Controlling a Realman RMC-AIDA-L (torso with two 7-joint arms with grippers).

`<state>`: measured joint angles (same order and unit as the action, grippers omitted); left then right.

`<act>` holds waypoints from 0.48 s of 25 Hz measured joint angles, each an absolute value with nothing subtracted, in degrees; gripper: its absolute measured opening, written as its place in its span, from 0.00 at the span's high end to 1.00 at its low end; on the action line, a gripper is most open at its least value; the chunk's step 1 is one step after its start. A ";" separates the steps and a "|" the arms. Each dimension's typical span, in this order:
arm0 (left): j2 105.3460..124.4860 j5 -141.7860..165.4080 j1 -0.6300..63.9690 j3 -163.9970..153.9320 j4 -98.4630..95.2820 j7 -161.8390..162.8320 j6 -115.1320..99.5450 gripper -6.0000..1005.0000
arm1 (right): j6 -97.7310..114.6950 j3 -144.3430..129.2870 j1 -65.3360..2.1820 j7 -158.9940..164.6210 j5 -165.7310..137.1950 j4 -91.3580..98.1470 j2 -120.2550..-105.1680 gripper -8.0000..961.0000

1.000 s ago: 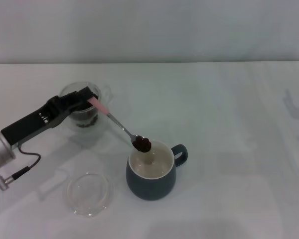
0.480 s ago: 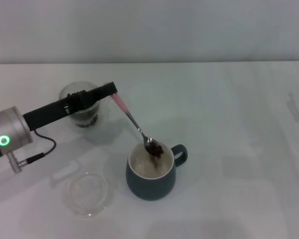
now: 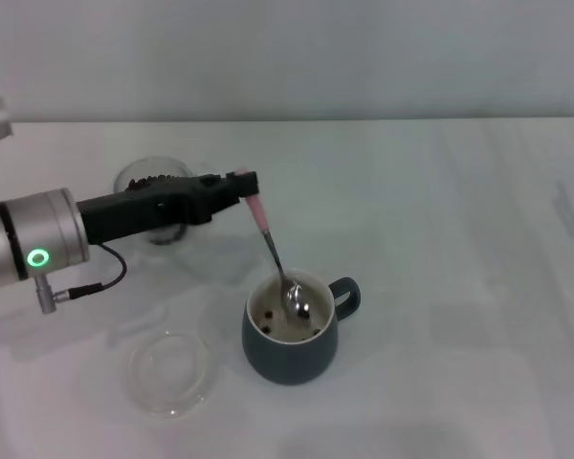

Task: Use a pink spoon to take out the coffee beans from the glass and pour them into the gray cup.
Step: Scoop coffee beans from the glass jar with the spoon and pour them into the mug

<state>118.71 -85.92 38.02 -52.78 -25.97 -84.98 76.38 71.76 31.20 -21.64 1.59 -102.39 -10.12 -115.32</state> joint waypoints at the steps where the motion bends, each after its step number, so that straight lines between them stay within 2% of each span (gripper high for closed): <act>1: 118.73 -85.92 38.05 -53.79 -26.69 -85.89 76.35 0.87 | 71.76 31.20 -21.63 1.59 -102.39 -10.12 -115.31 0.11; 12: 118.83 -90.92 37.15 -56.55 -28.35 -90.22 76.36 0.87 | 71.76 31.20 -21.43 1.58 -102.34 -10.15 -115.31 0.11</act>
<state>118.83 -90.92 37.15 -56.55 -28.35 -90.22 76.36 71.76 31.20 -21.43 1.58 -102.34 -10.15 -115.31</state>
